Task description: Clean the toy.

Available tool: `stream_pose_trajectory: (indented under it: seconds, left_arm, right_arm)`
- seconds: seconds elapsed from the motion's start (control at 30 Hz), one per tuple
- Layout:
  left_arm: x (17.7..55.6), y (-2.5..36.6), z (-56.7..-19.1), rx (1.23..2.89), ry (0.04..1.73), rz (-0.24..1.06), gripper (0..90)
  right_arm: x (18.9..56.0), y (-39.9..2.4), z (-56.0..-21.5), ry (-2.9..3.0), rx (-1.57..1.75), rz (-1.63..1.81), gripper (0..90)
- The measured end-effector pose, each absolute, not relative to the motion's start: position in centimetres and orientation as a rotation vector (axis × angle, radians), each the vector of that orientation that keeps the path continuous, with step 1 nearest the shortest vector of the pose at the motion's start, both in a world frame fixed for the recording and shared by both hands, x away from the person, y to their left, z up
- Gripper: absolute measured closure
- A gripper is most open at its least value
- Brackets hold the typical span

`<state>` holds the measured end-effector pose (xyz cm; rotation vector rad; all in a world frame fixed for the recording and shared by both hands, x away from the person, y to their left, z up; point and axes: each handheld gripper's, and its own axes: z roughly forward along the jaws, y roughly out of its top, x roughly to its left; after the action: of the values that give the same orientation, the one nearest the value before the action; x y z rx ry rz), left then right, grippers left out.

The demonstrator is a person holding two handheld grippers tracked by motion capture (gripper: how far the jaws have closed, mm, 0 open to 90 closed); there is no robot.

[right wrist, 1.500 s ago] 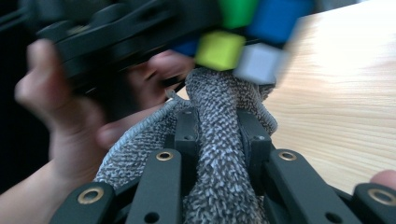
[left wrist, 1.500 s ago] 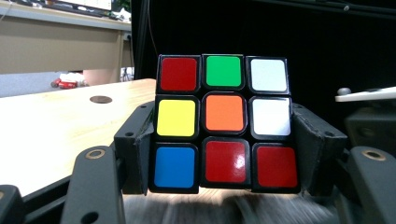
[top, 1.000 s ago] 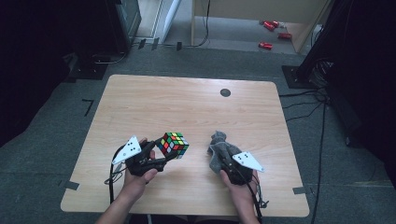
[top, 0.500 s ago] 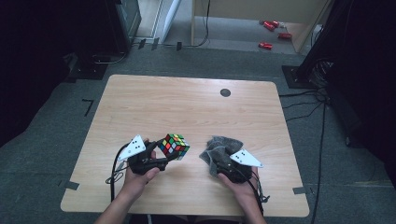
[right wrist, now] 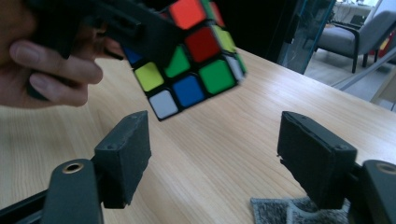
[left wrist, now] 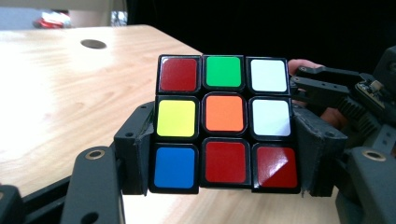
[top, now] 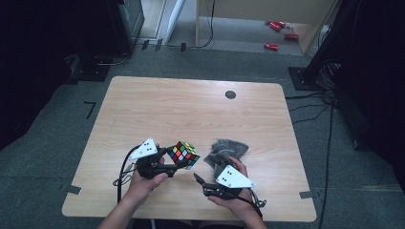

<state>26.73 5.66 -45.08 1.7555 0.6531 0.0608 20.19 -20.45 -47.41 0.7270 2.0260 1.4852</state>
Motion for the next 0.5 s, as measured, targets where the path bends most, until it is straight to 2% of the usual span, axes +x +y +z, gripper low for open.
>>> stream_pose_trajectory:
  seconds: [0.37, 0.5]
  left_arm:
    - [25.6, 3.1, -45.4, 1.844, 0.601, -0.009, 34.1]
    - [25.7, 2.9, -45.7, 1.837, 0.619, -0.048, 34.1]
  right_arm:
    - [19.2, -18.2, -48.1, 2.028, 0.621, 1.321, 19.4]
    - [19.2, -18.1, -48.3, 2.012, 0.615, 1.285, 25.0]
